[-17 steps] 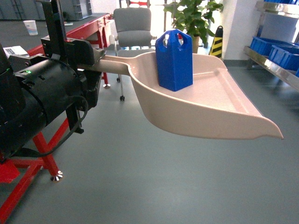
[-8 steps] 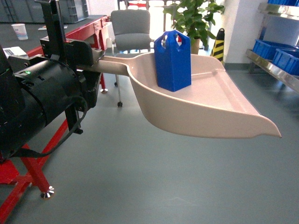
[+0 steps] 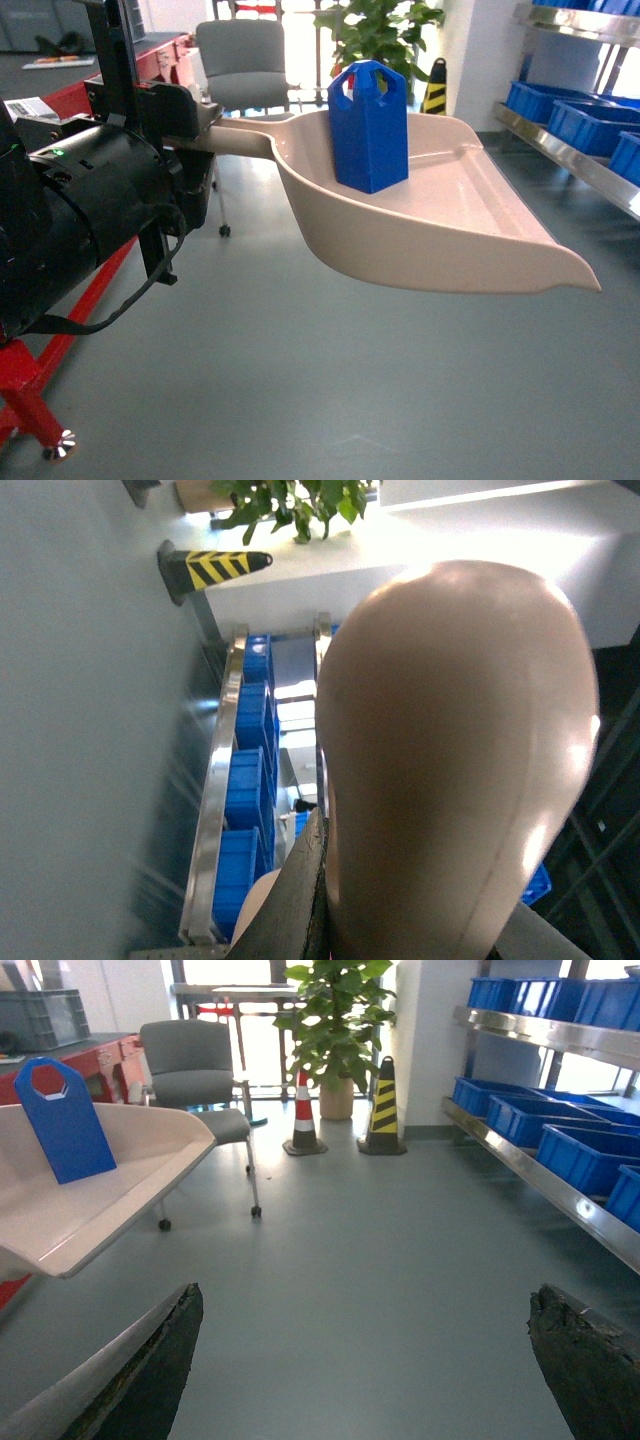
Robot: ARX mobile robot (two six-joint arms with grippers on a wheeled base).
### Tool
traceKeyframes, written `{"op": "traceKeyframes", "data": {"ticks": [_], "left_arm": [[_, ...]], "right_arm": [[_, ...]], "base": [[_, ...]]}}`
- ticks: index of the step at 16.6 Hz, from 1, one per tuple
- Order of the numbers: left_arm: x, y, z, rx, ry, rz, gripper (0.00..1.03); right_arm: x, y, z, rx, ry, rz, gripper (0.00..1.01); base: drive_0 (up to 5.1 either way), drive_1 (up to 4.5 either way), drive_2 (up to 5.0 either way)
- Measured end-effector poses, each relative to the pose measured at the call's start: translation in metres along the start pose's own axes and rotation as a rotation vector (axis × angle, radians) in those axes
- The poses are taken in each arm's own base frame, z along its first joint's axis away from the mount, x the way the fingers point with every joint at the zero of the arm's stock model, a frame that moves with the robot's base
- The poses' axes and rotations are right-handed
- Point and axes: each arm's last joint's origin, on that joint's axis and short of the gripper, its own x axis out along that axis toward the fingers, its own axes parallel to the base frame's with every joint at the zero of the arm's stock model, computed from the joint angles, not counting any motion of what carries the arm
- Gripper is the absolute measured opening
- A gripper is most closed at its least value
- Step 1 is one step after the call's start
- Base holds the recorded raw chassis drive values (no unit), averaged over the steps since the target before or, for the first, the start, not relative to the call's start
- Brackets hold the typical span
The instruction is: Place part in tray to right shelf
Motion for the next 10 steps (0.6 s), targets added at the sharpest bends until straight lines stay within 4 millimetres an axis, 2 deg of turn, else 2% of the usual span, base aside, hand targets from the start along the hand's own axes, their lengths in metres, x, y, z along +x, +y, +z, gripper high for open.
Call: {"op": "traceKeyframes", "data": {"ticks": [10], "left_arm": [[-0.0001,-0.0001,-0.0011,0.0,0.005,0.0,0.17]], "right_arm": [[0.0,0.0,0.0,0.0,0.0,0.0,0.98]], "base": [[-1.6,-1.61,-1.6]]}}
